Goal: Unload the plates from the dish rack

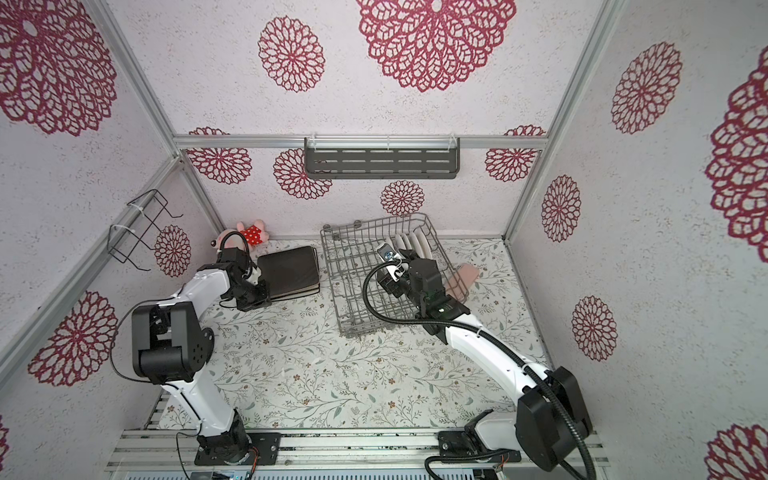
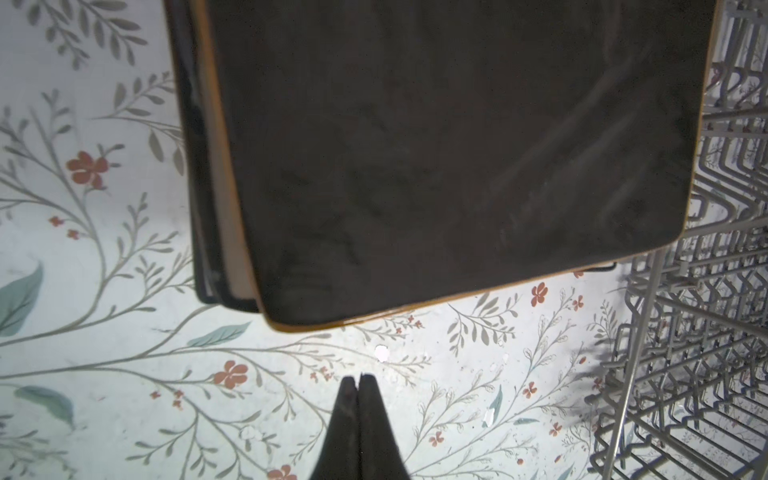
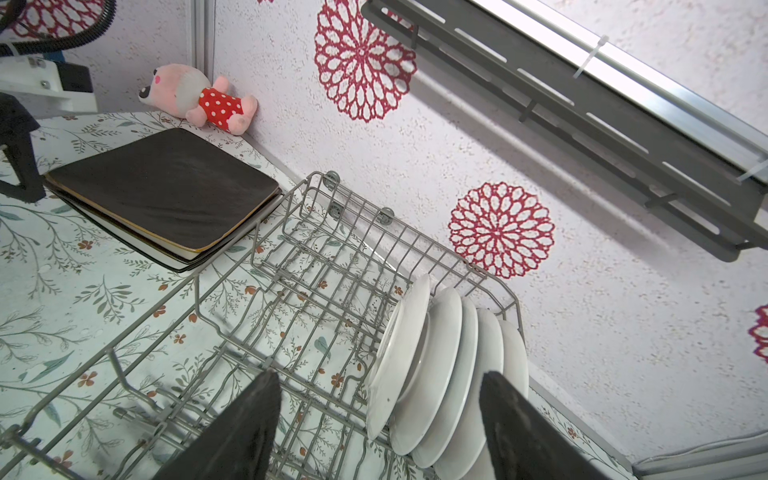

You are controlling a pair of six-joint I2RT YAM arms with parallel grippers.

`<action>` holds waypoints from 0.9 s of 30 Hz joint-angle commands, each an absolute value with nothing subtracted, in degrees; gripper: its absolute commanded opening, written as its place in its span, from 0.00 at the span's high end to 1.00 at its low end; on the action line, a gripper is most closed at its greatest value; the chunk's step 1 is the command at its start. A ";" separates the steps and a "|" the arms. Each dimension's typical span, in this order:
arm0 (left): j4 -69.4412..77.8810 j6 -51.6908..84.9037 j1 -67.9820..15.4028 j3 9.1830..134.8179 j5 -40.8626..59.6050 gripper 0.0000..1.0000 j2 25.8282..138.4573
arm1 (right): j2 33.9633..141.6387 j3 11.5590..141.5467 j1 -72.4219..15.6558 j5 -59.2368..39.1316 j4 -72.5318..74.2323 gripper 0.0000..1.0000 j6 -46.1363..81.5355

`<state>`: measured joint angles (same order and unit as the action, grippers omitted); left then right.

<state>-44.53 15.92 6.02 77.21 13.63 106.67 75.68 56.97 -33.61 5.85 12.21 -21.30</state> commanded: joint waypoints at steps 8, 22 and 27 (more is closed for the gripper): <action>-43.72 15.38 6.65 78.72 12.68 1.00 108.47 | 75.50 56.69 -33.22 6.68 14.52 0.21 -20.06; -43.05 16.19 7.99 79.10 11.48 1.00 108.64 | 75.67 56.46 -33.22 6.42 14.79 0.21 -19.92; -42.56 16.52 8.50 79.30 11.65 1.00 108.72 | 75.77 56.49 -33.23 6.24 14.88 0.21 -19.91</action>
